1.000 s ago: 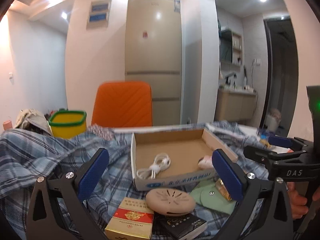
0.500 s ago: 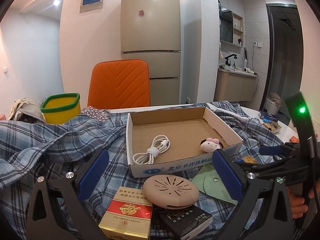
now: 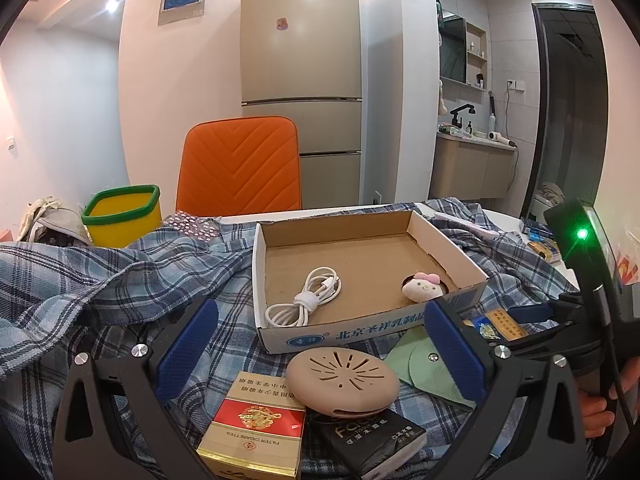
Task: Organize soft objects
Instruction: 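Lower the right tool and grasp the gold-and-blue cigarette pack, then grasp the beige round lid with the left tool while the right tool lifts the pack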
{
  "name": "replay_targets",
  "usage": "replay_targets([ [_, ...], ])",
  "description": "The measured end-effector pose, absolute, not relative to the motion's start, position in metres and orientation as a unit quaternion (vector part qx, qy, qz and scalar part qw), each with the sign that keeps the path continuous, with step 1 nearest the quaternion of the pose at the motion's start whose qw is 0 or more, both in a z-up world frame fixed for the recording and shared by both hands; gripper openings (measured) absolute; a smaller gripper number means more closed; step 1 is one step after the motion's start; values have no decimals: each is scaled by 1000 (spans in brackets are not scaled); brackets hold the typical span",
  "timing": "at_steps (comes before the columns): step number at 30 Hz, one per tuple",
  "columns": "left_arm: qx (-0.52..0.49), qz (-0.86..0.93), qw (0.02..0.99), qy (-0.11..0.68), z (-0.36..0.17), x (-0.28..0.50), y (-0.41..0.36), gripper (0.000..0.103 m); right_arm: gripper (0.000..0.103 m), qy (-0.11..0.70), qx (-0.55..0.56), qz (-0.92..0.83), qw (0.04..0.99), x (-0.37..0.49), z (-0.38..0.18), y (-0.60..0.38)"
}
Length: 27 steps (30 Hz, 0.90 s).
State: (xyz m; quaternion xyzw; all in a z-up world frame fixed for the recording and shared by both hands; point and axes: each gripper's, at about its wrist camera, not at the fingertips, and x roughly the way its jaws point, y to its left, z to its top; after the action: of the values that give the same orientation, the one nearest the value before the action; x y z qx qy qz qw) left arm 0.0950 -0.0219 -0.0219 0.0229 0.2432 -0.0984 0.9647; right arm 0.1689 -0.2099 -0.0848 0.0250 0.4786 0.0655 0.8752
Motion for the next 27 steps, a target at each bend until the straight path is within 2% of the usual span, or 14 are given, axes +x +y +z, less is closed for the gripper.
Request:
replay_targets([
  [9,32,-99,959,262,-26,100,-25,103,89,452,9,60,890,159,-77,-206],
  [16,70,-110,936,327,-45,117,-40,103,89,399,-14,65,915,141,-59,-200],
  [27,139,-106,907,384,-67,124,-59,103,89,381,6,26,924,136,-52,-212],
])
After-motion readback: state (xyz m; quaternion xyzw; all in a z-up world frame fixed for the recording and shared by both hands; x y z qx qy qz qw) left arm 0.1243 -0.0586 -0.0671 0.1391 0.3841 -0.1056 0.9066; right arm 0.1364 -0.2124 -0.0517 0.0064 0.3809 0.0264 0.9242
